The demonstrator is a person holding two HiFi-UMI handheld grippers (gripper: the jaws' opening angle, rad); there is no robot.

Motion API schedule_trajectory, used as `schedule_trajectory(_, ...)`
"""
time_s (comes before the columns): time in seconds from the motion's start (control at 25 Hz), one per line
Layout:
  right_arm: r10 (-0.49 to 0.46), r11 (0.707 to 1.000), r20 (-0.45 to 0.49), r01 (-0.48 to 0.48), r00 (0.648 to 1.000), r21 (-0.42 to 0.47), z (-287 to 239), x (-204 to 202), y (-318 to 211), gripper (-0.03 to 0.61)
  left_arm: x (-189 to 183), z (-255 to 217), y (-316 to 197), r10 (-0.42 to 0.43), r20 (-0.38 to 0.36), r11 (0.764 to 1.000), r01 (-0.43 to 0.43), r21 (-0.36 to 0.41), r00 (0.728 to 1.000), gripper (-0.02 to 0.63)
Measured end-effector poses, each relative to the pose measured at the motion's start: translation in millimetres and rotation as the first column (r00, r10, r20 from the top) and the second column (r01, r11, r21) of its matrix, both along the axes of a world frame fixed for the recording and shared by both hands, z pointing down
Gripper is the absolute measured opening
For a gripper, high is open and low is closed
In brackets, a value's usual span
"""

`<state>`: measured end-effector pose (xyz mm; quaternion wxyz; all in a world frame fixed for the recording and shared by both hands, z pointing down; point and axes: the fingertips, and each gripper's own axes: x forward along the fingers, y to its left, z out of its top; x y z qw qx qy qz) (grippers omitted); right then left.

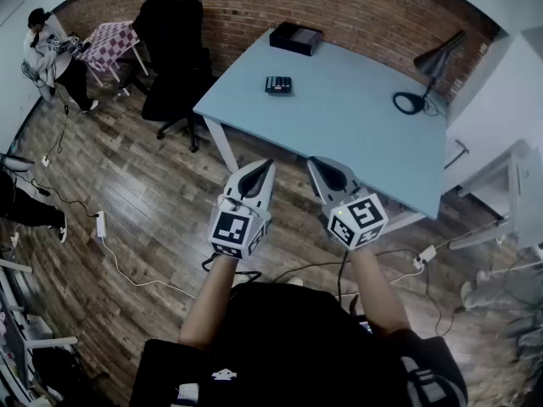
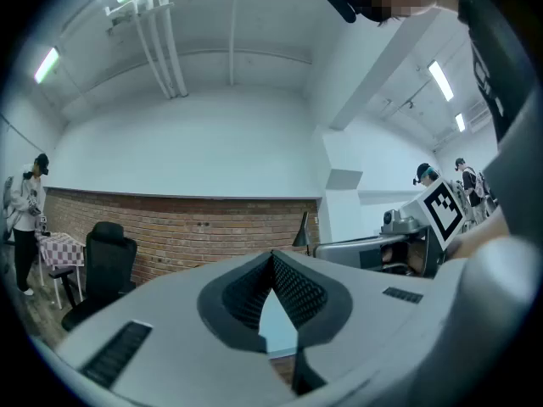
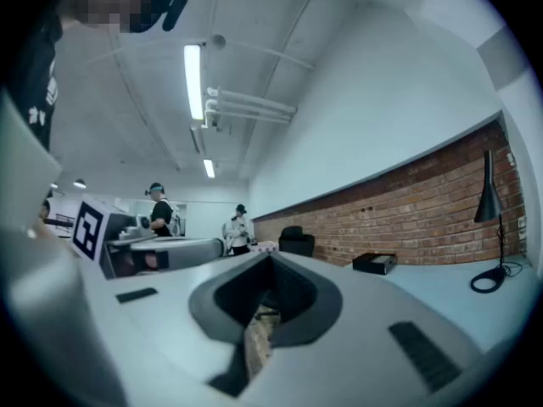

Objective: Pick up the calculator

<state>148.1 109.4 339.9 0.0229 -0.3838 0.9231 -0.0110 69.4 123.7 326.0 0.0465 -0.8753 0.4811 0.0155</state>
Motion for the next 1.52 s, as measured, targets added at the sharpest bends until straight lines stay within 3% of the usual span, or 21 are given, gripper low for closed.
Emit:
schedule_trajectory(0.36, -0.048, 0.999, 0.041, 0.048, 0.998, 0.01, -3, 5, 8, 0.005, 11, -2, 5, -0.01, 0.018, 1.0, 0.01, 0.007, 1.0, 0.008)
schedule_trajectory(0.72, -0.048, 0.999, 0.025, 0.048, 0.999, -0.013, 5, -2, -4, 0.005, -1, 3, -6, -0.033, 0.018, 0.999, 0.033, -0.001, 0.999, 0.008)
schedule_trajectory(1.52, -0.016, 1.0, 0.018, 0.016, 1.0, -0.023, 4, -41, -91, 0.005, -35, 12, -100, 0.007, -0.012, 1.0, -0.008, -0.027, 1.0, 0.009)
